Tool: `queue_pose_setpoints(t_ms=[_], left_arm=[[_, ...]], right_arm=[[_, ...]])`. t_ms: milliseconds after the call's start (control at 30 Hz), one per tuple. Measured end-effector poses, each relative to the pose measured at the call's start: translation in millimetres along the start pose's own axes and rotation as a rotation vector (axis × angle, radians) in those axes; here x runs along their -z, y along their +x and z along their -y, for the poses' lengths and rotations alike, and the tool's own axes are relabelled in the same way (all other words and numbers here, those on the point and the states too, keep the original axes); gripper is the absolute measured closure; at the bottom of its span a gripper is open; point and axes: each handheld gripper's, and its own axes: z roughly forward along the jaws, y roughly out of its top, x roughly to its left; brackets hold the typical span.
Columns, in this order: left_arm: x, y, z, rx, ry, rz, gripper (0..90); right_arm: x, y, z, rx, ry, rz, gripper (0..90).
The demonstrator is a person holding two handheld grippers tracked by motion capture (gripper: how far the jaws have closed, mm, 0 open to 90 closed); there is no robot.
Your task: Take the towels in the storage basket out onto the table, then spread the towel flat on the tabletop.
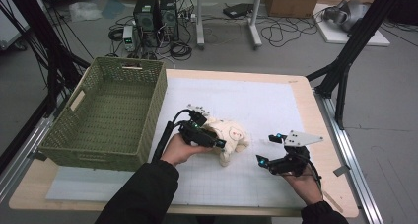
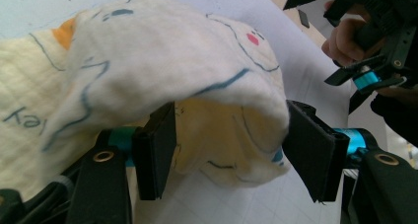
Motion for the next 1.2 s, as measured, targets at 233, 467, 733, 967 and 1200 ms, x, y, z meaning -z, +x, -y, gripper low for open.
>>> queue_pose_setpoints(t_ms=[233, 467, 733, 967, 1200], left_arm=[[13.3, 0.9, 5.3, 0.007, -0.033, -0.003, 39.0], [18.1, 2.5, 9.5, 0.012, -0.05, -0.011, 40.3], [21.7, 9.3, 19.9, 0.029, -0.062, -0.037, 44.1], [21.2, 13.8, 23.3, 0.04, -0.069, -0.076, 46.9], [14.3, 21.0, 27.5, 0.064, -0.067, -0.166, 60.2]], right_arm=[[-2.3, -0.5, -2.8, 0.0, 0.003, -0.004, 11.2], [-5.6, 0.7, -7.2, 0.017, 0.007, -0.02, 16.1], [-7.3, 2.0, -8.2, 0.048, 0.03, -0.06, 34.2], [-18.9, 0.4, -10.5, 0.068, 0.071, -0.077, 42.7], [-38.1, -8.0, -12.7, 0.061, 0.135, -0.085, 48.4]])
